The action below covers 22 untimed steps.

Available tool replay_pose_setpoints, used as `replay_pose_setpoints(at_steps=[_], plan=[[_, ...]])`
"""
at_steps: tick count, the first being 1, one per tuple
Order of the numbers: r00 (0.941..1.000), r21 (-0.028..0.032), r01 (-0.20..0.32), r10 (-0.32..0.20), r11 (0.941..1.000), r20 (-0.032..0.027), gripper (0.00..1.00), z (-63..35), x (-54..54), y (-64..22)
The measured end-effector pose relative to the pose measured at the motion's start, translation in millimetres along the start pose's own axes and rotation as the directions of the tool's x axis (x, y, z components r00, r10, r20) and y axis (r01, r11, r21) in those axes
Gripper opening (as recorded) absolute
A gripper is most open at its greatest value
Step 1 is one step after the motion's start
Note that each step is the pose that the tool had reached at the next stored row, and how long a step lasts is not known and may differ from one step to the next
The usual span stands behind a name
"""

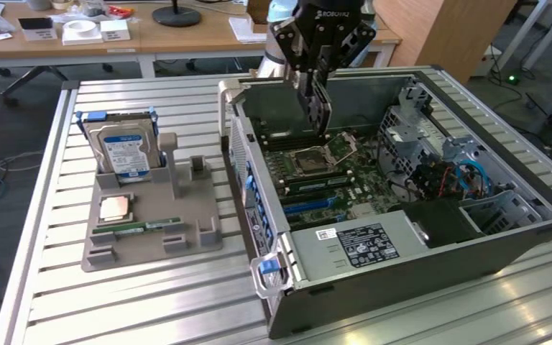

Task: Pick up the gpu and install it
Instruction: 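Pick up the gpu and move the gpu toward the slot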

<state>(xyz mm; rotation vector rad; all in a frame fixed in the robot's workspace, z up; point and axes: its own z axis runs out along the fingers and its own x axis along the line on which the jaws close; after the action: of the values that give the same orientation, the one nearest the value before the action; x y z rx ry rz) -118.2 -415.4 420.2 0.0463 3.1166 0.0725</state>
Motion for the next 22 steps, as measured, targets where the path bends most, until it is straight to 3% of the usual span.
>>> replay_pose_setpoints(at_steps=[22], plan=[[1.0000, -0.0004, 0.004, -0.004, 1.0000, -0.0001, 0.26, 0.9, -36.3, 1.1]])
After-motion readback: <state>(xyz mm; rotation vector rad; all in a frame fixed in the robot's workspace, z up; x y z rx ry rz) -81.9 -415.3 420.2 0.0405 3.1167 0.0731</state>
